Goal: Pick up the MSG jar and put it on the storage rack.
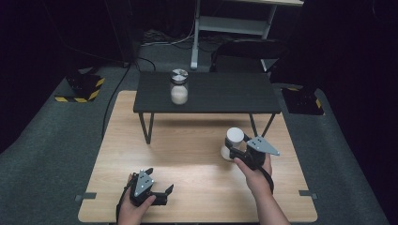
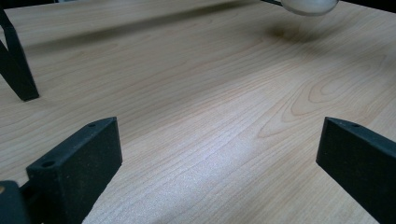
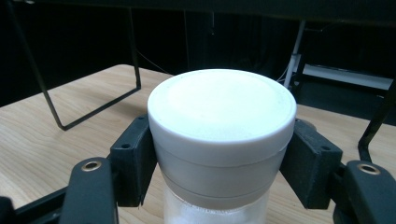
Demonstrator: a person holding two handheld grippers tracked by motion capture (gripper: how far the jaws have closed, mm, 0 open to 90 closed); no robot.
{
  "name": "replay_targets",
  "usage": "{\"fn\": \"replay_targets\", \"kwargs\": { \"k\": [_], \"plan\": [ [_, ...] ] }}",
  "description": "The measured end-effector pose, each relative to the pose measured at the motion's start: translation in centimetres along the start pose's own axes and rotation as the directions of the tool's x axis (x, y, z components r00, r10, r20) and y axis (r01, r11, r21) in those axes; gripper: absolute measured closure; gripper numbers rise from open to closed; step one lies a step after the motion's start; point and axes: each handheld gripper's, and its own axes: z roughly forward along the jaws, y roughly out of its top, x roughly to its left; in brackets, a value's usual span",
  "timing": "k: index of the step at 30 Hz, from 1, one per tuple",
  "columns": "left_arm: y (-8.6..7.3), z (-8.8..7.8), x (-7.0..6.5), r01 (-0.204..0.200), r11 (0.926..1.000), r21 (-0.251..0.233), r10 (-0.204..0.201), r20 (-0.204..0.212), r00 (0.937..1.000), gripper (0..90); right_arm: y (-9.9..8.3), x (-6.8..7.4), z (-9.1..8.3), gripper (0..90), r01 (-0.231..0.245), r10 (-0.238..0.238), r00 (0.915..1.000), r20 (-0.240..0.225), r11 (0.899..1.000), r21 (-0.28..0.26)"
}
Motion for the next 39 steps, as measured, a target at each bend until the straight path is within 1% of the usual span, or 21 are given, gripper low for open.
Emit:
{"fn": "replay_targets", "kwargs": {
  "k": [6,9,13,17,20,25,33,36,37,39],
  "plan": [
    [0.0,0.0,0.0,0.001,1.0,0.001,-0.001,0.0,1.0,0.3,0.5,0.2,-0.9,33.7,0.003,-0.003,1.0,-0.003,1.0,-0.019],
    [0.0,0.0,0.0,0.001,1.0,0.002,-0.001,0.0,1.0,0.3,1.2,0.3,-1.4,33.7,0.006,-0.006,1.0,-0.004,1.0,-0.029],
    [0.0,0.0,0.0,0.001,1.0,0.002,-0.001,0.001,1.0,0.3,1.8,0.5,-1.8,33.7,0.0,0.0,1.0,-0.007,0.999,-0.035],
    [0.0,0.0,0.0,0.002,1.0,0.003,-0.002,0.001,1.0,0.3,2.3,0.5,-2.0,33.7,0.004,-0.005,0.9999,-0.013,0.999,-0.043],
    [0.0,0.0,0.0,0.005,1.0,0.003,-0.005,0.0,1.0,0.3,2.7,0.5,-2.3,33.7,-0.004,0.003,0.9998,-0.017,0.999,-0.052],
    [0.0,0.0,0.0,0.007,1.0,0.002,-0.007,-0.001,1.0,0.3,3.4,0.7,-2.7,33.7,0.007,-0.008,0.9998,-0.02,0.998,-0.064],
    [0.0,0.0,0.1,0.011,0.9999,0.004,-0.011,0.002,0.9999,0.3,4.7,0.7,-3.4,33.7,-0.004,0.002,0.9995,-0.033,0.997,-0.08],
    [0.1,0.0,0.1,0.01,0.9999,0.008,-0.01,0.0,1.0,0.3,5.0,0.7,-3.5,33.8,-0.003,0.0,0.9994,-0.036,0.997,-0.082],
    [0.1,0.0,0.1,0.01,0.9999,0.008,-0.01,0.0,0.9999,0.3,5.4,0.8,-3.7,33.7,0.003,-0.006,0.9994,-0.035,0.996,-0.086],
    [0.1,0.0,0.1,0.011,0.9999,0.008,-0.011,0.001,0.9999,0.3,5.8,0.8,-3.9,33.7,0.007,-0.011,0.9992,-0.038,0.996,-0.087]
  ]
}}
